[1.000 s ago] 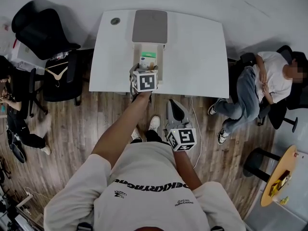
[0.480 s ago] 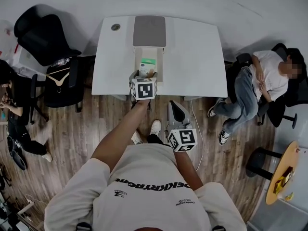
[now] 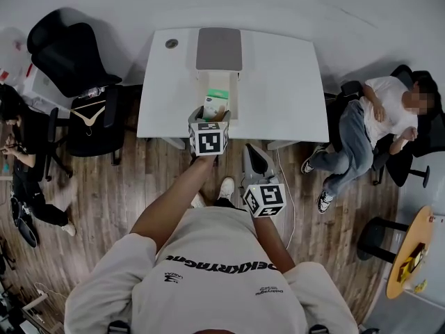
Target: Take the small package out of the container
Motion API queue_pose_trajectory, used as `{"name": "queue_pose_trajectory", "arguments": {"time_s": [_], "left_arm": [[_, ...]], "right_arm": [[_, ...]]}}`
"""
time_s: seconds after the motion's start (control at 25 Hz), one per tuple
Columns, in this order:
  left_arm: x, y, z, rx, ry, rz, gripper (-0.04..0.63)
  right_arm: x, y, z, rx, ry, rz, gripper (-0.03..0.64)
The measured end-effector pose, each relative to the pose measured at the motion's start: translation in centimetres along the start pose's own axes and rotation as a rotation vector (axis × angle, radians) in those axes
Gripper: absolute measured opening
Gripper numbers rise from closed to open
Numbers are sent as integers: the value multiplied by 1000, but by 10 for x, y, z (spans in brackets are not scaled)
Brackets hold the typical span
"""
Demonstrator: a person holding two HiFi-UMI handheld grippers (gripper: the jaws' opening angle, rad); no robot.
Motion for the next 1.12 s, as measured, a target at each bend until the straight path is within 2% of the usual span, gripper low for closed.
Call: {"name": "queue_pose_trajectory", "arguments": {"time_s": [1.12], "left_arm": [[64,12,-12,-6,-55,-149,357]], "right_arm": [[-8,21,5,26,20,-50,-2]]}}
Point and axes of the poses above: the fingertips, and each gripper's own axes: x backward along the fingers, z to its left, y out of its top, the point moved 2 cm from there along x, backward along the fingers, and after that the axes turned 1 degree about -y, right-handed, at the moved point
